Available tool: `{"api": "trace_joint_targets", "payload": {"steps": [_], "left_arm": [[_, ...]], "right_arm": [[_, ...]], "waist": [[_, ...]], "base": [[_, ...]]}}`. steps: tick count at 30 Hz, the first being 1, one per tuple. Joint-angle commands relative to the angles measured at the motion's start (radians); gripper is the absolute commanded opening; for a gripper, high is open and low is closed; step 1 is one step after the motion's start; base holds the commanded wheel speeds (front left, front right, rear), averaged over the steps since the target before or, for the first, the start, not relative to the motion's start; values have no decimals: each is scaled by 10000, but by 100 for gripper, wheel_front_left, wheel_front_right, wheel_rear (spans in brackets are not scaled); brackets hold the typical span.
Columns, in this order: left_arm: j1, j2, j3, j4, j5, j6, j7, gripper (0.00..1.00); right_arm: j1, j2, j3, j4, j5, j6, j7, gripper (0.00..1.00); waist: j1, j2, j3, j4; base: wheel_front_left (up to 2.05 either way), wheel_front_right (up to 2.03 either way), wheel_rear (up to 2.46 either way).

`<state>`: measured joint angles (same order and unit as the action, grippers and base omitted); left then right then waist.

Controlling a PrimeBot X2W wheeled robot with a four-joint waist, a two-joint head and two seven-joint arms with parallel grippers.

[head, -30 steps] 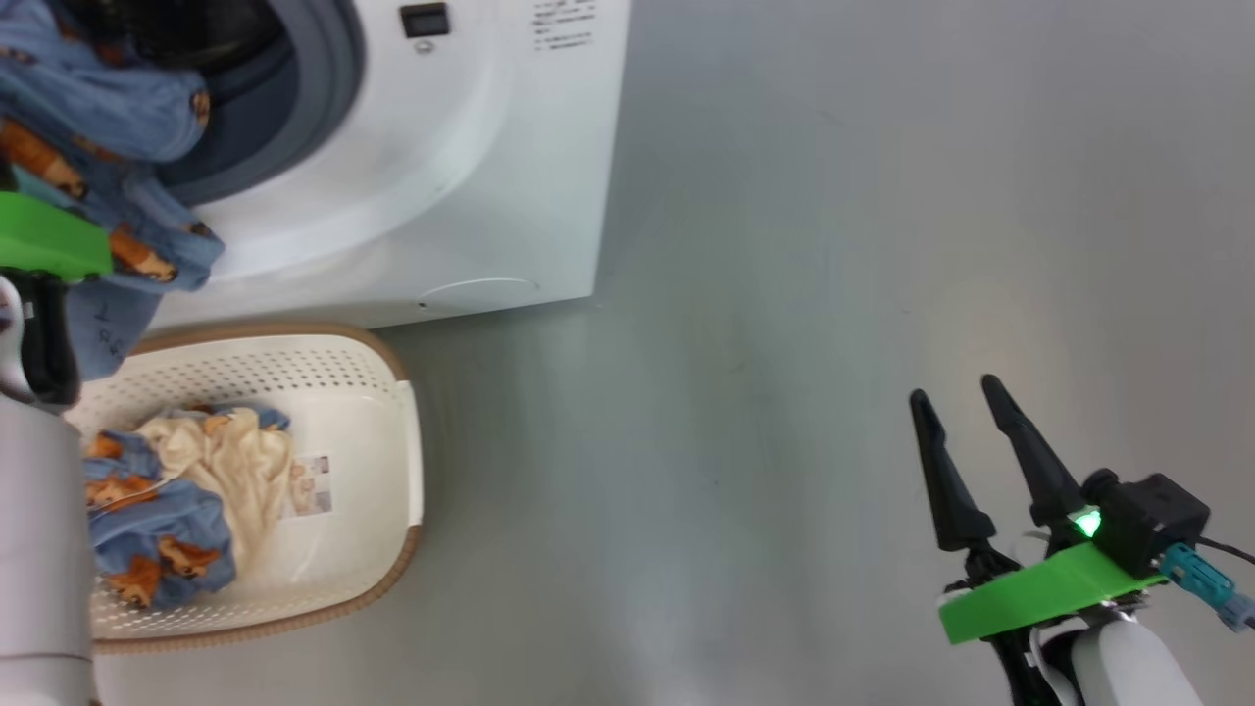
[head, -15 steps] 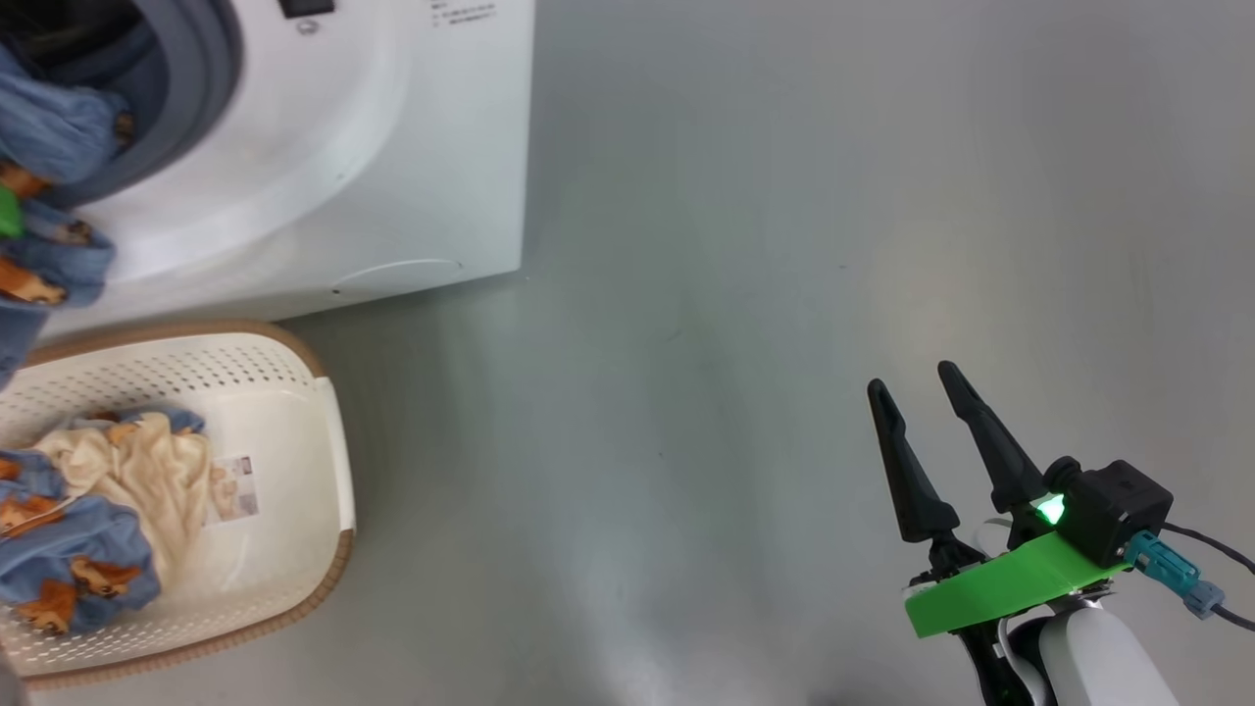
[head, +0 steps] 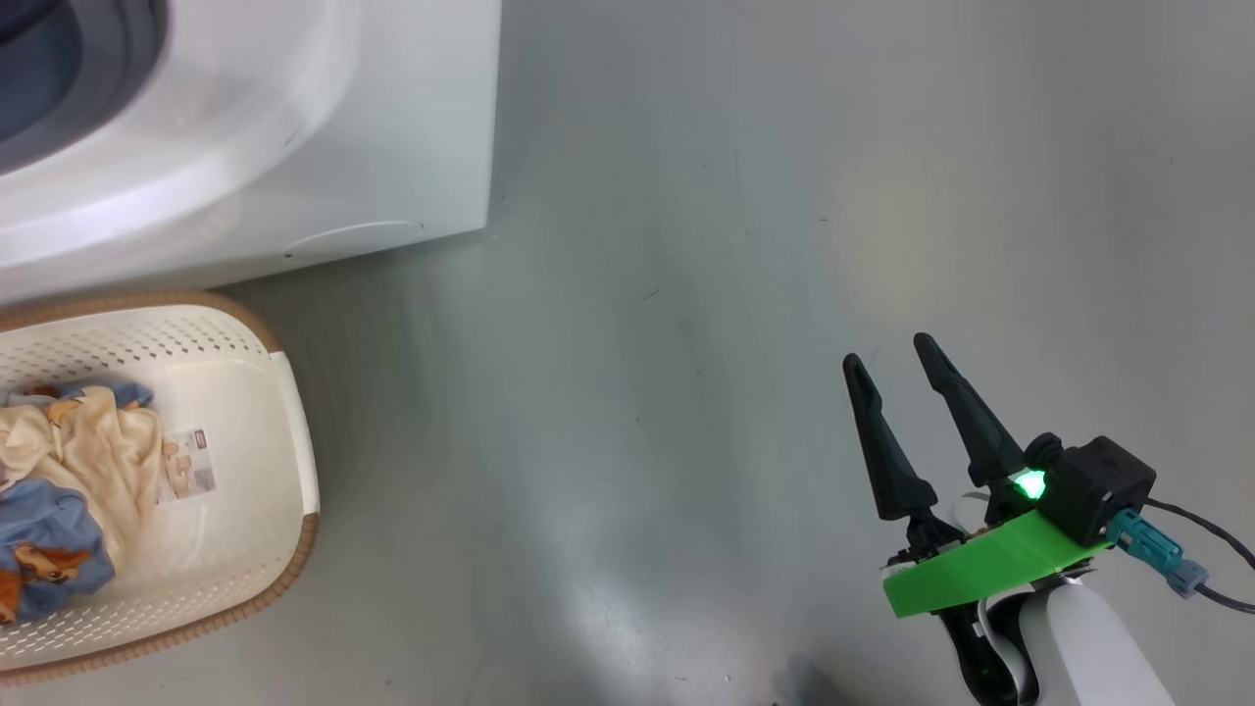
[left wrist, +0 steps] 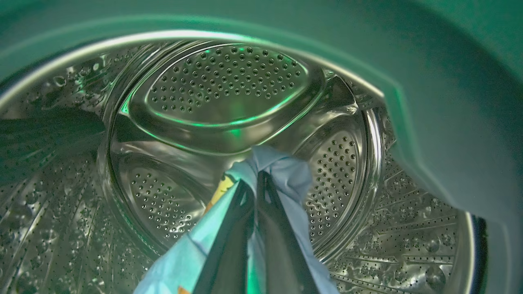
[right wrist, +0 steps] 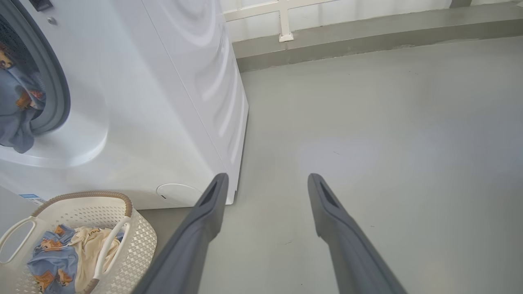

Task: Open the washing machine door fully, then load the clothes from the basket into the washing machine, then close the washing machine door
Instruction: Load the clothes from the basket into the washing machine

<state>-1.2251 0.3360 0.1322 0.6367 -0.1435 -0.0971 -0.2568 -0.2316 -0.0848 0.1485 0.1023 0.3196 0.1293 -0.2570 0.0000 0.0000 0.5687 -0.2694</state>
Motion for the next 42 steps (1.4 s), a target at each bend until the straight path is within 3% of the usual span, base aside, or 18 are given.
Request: {"api": "trace_joint_targets", "payload": {"steps": [1,2,3,4,27,42], "left_arm": [[122,360,201,-402,136,-22,-49,10],[244,320,264,-261,148,-37,-49,26],[331,292,319,-86,171,-45,-49,55],[389,284,350,43,217,-55,-49,100],[1606,-402,1038,1242,485,-171,-49,100],[4119,-1646,1606,-317,527,-215,-49,100]], "right_arm": [[-66,53,235,-227,100,14,-48,100],[-82,64,244,-226,106,14,-48,100],[-95,74,254,-224,111,14,-48,100],[-104,82,268,-221,115,14,-48,100],[-176,-9,208,-265,72,14,-48,100],[-19,-319,-412,-440,-34,14,-48,100]], "waist": [[0,0,79,-8],[0,0,87,1],[0,0,94,10],[0,0,98,17],[0,0,21,439],[0,0,-83,1314]], "base": [[0,0,0],[0,0,0],[0,0,0],[0,0,0],[0,0,0],[0,0,0]]}}
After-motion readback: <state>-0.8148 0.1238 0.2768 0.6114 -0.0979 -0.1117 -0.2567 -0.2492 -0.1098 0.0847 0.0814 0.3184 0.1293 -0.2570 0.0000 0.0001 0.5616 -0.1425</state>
